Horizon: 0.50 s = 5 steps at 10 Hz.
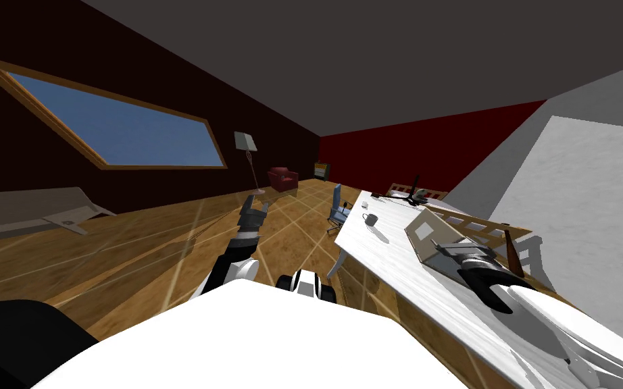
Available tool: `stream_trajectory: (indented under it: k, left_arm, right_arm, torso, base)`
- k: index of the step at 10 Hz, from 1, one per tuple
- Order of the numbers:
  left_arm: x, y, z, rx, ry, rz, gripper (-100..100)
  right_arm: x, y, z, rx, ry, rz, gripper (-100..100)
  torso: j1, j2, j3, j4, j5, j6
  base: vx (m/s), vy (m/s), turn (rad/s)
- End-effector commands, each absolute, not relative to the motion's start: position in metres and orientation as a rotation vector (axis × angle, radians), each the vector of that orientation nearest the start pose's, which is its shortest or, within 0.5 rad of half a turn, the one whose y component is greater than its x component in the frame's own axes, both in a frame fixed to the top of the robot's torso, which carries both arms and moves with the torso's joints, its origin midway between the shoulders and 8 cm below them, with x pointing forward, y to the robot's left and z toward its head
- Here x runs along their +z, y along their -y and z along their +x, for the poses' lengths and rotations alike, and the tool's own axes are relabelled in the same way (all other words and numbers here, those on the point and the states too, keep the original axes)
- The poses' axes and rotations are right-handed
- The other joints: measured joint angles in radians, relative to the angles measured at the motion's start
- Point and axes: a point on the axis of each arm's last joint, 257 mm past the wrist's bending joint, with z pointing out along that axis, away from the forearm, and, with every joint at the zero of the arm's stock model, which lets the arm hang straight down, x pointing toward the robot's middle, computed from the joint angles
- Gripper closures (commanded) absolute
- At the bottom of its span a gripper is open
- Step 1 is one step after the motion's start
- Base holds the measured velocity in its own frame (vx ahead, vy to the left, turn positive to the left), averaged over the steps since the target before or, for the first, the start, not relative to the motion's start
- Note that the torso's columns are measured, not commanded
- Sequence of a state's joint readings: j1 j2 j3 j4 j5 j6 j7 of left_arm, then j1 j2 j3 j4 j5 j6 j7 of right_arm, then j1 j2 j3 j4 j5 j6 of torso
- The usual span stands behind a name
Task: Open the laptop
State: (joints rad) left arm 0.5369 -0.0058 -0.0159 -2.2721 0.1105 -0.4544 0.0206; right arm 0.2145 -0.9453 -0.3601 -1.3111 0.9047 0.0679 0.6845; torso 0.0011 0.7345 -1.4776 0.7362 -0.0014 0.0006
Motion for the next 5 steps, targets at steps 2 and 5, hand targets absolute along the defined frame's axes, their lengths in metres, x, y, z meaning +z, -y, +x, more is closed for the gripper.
stream_trajectory:
  k: [2, 5]
  left_arm:
    - [0.000, -0.293, 0.348, -1.372, -0.589, -0.813, 0]
    - [0.000, -0.293, 0.348, -1.372, -0.589, -0.813, 0]
  right_arm:
    - [-0.128, 0.723, 0.429, -1.151, -1.729, -0.363, -100]
    - [-0.132, 0.722, 0.442, -1.152, -1.743, -0.350, -100]
  torso:
    - [-0.001, 0.001, 0.000, 0.000, -0.001, -0.003]
    - [-0.004, 0.000, 0.000, -0.001, -0.003, -0.003]
  base:
    - [-0.056, -0.028, 0.026]
    - [-0.071, -0.027, 0.069]
